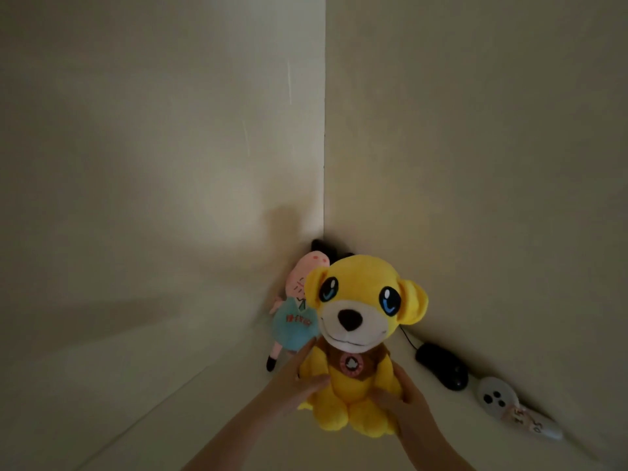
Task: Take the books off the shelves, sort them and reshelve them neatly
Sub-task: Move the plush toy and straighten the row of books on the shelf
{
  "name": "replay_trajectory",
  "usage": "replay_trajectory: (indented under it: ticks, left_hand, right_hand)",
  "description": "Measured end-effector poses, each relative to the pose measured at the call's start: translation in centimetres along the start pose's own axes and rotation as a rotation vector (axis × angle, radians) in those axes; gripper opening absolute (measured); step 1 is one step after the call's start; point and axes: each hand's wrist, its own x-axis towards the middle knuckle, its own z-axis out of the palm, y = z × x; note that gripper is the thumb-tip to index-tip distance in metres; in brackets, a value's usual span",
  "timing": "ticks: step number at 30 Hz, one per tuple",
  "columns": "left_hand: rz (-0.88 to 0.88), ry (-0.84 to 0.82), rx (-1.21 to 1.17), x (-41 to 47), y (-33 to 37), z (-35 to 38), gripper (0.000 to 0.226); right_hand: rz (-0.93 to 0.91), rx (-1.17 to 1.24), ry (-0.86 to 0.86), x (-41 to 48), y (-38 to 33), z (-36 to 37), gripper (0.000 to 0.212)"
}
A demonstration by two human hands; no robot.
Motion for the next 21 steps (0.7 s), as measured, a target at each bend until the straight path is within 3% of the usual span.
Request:
replay_trajectory:
  ticks: [2,7,11,14,16,18,21]
  left_hand:
    - [0.039,-0.003,-0.037,-1.0,0.5,-0.5,0.072]
    - [0.089,0.016,-0.086,-4.7,3.3,-1.5,0.086]
    - [0.162,0.078,-0.107,-8.2,6.2,-2.2,0.052]
    - [0.211,0.1,-0.081,-10.6,7.9,-2.9,0.057]
    - [0.247,0.104,-0.086,-11.9,8.8,-3.5,0.068]
    - [0.297,0.12,-0.074,-13.6,10.3,-3.9,0.063]
    - [0.354,0.165,-0.022,-16.1,12.5,-4.3,0.055]
  right_hand:
    - [-0.056,-0.033,-0.019,-0.6,-1.1,0.2,0.106]
    - [-0.115,-0.038,-0.102,-2.7,-4.4,1.5,0.103]
    - [-0.199,-0.095,-0.129,-5.4,-8.3,3.3,0.093]
    - [-0.268,-0.127,-0.175,-7.1,-10.9,4.4,0.1]
    - [-0.297,-0.091,-0.184,-8.3,-12.8,5.1,0.086]
    - [-0.313,-0.107,-0.197,-9.6,-14.6,5.9,0.074]
    - [-0.394,-0.213,-0.24,-11.3,-16.6,6.7,0.11]
